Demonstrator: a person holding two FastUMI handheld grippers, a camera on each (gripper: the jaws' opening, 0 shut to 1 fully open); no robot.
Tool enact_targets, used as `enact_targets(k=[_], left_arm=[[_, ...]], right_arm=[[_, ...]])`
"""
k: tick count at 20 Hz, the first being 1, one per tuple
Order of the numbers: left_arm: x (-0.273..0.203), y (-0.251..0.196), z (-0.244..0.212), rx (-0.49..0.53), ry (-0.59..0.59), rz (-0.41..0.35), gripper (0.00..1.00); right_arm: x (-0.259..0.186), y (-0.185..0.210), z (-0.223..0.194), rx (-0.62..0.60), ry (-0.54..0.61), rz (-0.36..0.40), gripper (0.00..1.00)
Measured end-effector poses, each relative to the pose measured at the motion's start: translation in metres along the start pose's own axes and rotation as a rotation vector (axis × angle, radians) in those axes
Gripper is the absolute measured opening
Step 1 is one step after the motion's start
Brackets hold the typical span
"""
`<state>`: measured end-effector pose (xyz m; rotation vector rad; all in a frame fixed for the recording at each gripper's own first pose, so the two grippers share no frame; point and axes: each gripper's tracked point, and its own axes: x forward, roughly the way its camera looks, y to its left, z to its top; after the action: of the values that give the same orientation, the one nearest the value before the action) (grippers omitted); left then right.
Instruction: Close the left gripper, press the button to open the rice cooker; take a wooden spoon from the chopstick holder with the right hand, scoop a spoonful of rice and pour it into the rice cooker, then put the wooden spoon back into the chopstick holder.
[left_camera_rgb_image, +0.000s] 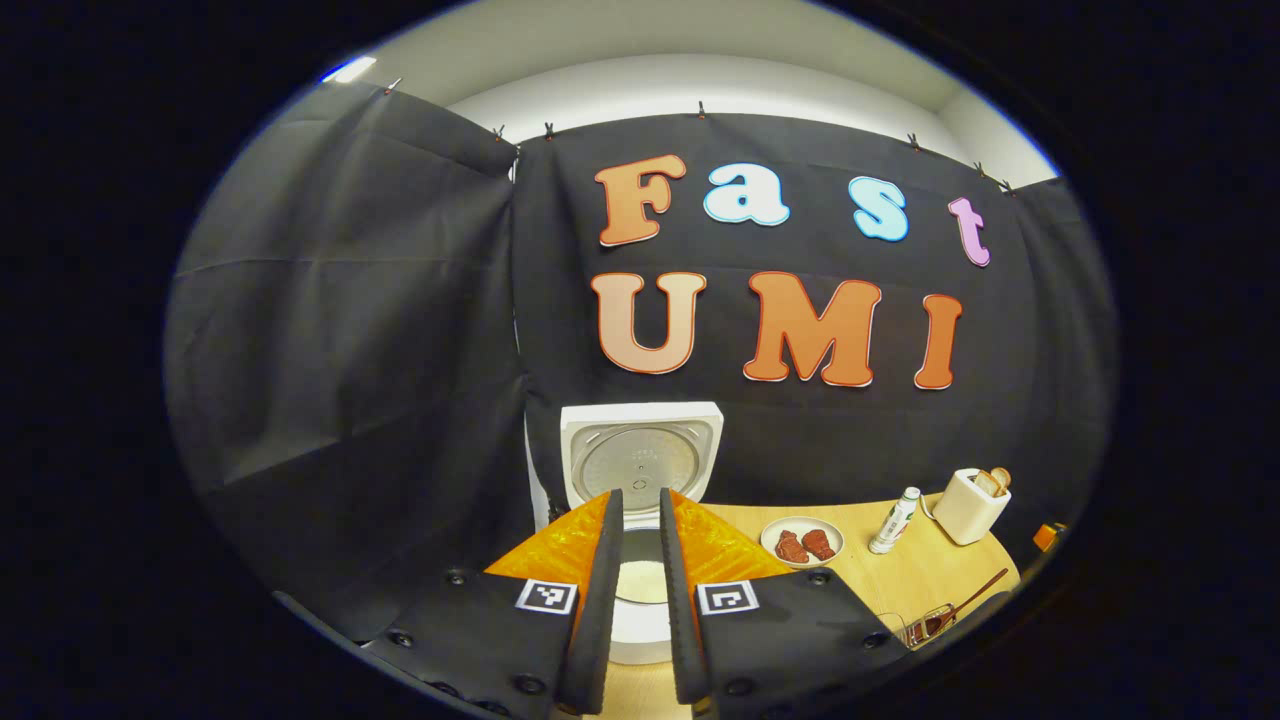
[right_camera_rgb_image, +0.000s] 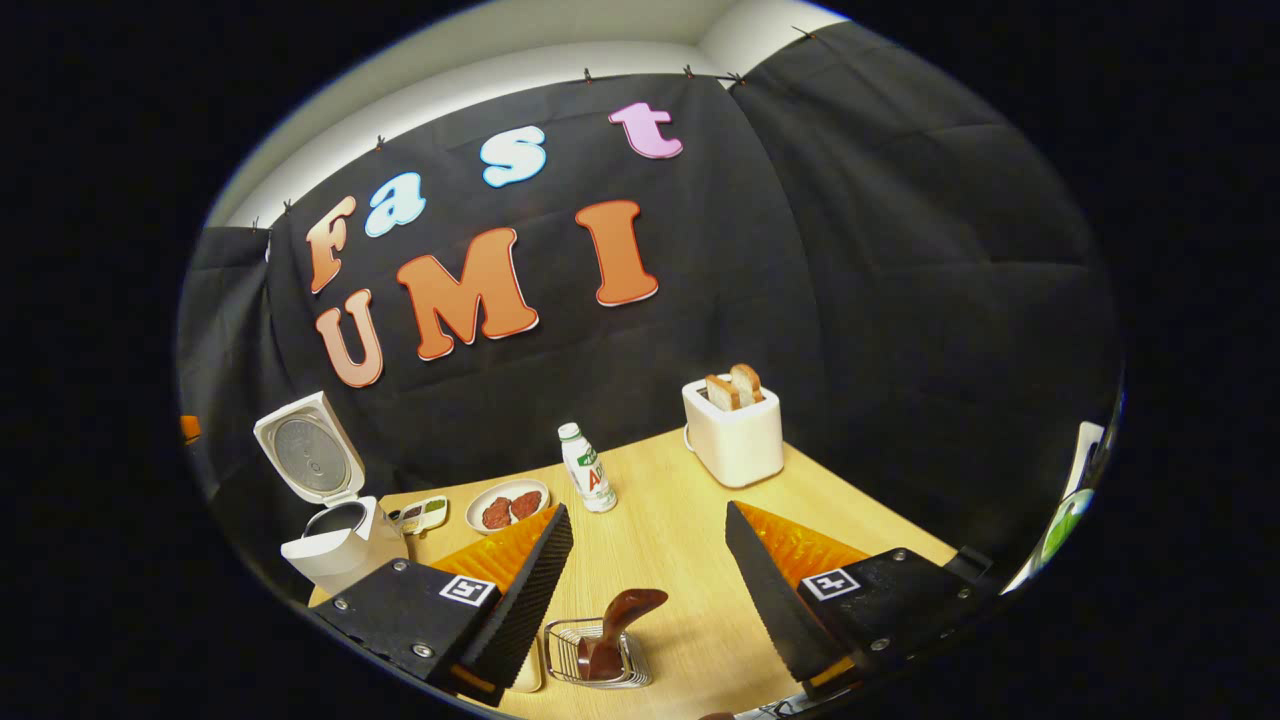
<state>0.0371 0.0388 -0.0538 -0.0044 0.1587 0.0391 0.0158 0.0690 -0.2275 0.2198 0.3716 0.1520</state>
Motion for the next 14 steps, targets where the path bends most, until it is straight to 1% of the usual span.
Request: enact_targets(k=[2, 4, 5, 6, 8, 9, 10, 12, 13, 14], left_arm=[[-0.007, 0.005, 0.000, 0.000, -0.009, 0.017, 0.36], [-0.016, 0.010, 0.004, 0.001, -0.019, 0.028, 0.37], [-0.018, 0.013, 0.001, 0.005, -0.016, 0.031, 0.46], [-0.020, 0.016, 0.001, 0.003, -0.013, 0.035, 0.64], [-0.022, 0.020, 0.003, -0.015, -0.018, 0.044, 0.62], [-0.023, 0.021, 0.002, -0.023, -0.019, 0.046, 0.64], [-0.022, 0.026, 0.001, -0.027, -0.018, 0.052, 0.73], [-0.023, 0.032, -0.001, -0.017, -0.014, 0.070, 0.73], [-0.021, 0.033, -0.002, -0.010, -0.017, 0.072, 0.85], [-0.021, 0.035, -0.002, -0.004, -0.019, 0.075, 0.97]], right_arm=[[0.006, 0.003, -0.019, 0.048, 0.039, 0.018, 0.95], [0.014, 0.003, -0.038, 0.097, 0.079, 0.025, 0.95], [0.018, 0.005, -0.046, 0.115, 0.099, 0.030, 0.95], [0.020, 0.008, -0.055, 0.128, 0.121, 0.033, 0.95], [0.023, 0.013, -0.074, 0.142, 0.173, 0.041, 0.95], [0.023, 0.015, -0.083, 0.149, 0.198, 0.045, 0.95], [0.024, 0.019, -0.090, 0.161, 0.219, 0.053, 0.95], [0.024, 0.022, -0.097, 0.189, 0.244, 0.055, 0.94], [0.025, 0.023, -0.102, 0.193, 0.254, 0.054, 0.84], [0.026, 0.024, -0.104, 0.193, 0.259, 0.051, 0.79]])
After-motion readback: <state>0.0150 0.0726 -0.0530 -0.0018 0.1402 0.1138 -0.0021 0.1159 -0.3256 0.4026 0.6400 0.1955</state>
